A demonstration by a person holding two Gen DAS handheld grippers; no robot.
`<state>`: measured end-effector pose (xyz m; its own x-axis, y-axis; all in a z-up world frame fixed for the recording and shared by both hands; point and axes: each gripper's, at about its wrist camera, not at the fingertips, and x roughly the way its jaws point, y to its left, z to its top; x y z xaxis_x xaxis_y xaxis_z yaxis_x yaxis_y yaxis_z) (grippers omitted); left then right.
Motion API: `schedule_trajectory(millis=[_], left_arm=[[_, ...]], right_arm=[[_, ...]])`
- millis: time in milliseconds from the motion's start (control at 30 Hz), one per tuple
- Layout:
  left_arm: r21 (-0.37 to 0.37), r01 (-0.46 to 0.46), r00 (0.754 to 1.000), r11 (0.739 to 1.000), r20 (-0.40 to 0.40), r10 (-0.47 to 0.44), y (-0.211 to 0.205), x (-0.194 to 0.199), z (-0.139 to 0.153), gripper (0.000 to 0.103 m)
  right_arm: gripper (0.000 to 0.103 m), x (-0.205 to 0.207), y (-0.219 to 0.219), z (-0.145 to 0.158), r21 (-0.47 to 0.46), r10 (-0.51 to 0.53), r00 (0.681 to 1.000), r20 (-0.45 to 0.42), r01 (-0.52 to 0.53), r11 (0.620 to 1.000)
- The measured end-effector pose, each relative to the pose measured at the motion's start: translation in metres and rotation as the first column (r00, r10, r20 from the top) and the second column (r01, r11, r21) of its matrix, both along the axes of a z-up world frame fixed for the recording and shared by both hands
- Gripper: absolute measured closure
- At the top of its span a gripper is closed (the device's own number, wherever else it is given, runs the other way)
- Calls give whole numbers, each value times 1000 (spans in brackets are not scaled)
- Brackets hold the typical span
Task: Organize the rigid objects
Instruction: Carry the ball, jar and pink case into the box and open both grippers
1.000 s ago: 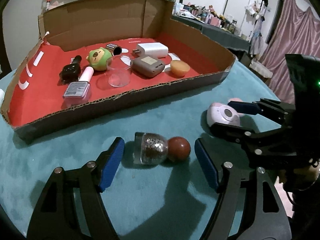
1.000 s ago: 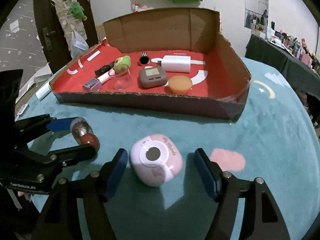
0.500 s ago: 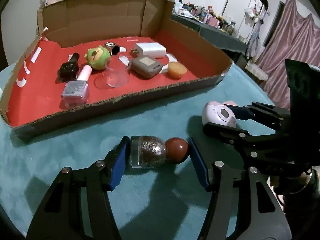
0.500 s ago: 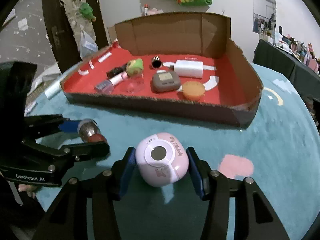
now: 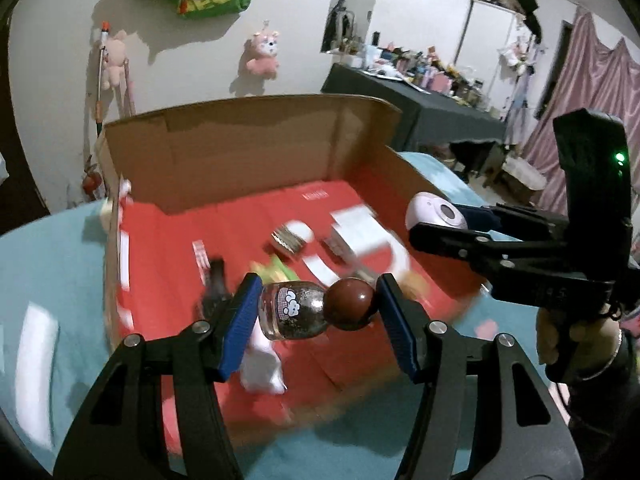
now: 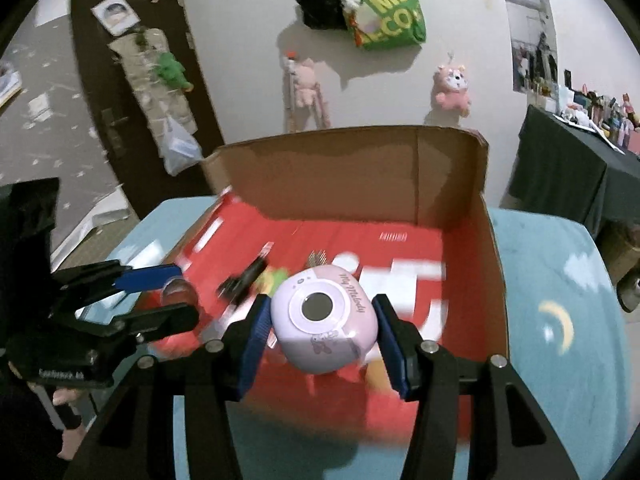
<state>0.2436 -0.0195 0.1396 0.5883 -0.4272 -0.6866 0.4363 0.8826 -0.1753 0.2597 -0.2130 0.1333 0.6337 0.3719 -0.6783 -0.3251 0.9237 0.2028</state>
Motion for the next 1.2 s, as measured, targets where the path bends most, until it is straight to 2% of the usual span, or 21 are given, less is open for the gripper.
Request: schedule_trajectory(millis=[200, 433, 600, 733, 1200], left_arm=[[66, -35, 995, 997, -89, 41, -5, 85, -27, 46], [175, -51, 984, 983, -161, 79, -18, 130, -57, 46], [223, -66, 975, 973, -195, 110, -24, 143, -73, 46], [243, -85, 974, 966, -186, 133, -26, 149, -80, 46], [269, -74, 978, 960, -171, 123, -36, 153, -84, 46]], right_arm=[[49, 94, 16, -31, -116, -63, 989, -131, 48, 992], [49, 138, 21, -60, -182, -97, 967, -237, 54, 982], [49, 148, 21, -76, -203, -94, 953, -287, 35, 979], [49, 149, 19, -85, -211, -99, 947, -305, 34, 977], [48, 151, 28, -84, -232, -91, 951, -297, 20, 972]])
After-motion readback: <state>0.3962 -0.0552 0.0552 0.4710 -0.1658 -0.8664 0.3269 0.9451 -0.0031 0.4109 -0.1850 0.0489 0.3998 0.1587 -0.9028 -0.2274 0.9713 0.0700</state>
